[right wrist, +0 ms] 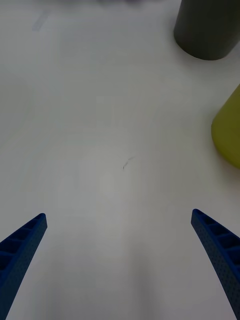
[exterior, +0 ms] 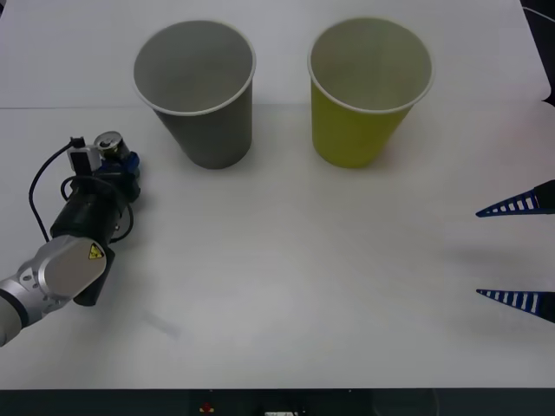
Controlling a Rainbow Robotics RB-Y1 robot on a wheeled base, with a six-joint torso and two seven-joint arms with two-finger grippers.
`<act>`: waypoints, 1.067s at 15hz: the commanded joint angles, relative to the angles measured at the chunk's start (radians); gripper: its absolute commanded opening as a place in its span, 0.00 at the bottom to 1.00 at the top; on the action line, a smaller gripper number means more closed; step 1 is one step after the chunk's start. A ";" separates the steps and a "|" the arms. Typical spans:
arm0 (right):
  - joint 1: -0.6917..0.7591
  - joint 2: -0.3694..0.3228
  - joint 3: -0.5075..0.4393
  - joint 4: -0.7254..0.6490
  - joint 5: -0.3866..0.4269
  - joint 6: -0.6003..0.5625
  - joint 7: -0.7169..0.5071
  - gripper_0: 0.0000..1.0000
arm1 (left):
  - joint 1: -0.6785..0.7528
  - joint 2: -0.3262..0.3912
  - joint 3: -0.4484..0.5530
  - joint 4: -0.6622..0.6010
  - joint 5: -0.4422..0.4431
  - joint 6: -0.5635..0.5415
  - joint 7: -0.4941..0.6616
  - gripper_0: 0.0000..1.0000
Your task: Put the can into the green bin and the plastic bottle into the gray bin
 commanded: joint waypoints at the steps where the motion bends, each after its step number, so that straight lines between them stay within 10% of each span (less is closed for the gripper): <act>1: 0.000 0.000 0.000 0.000 0.000 0.000 0.000 1.00 | 0.051 0.006 0.104 -0.066 -0.099 -0.108 0.004 0.00; 5: 0.000 0.000 0.000 0.000 0.000 0.000 0.000 1.00 | 0.148 0.051 0.235 -0.228 -0.151 -0.296 -0.004 0.00; 16: 0.000 0.000 0.000 0.000 0.000 0.000 0.000 1.00 | 0.496 0.143 0.911 -0.808 -0.034 -1.340 -0.096 0.00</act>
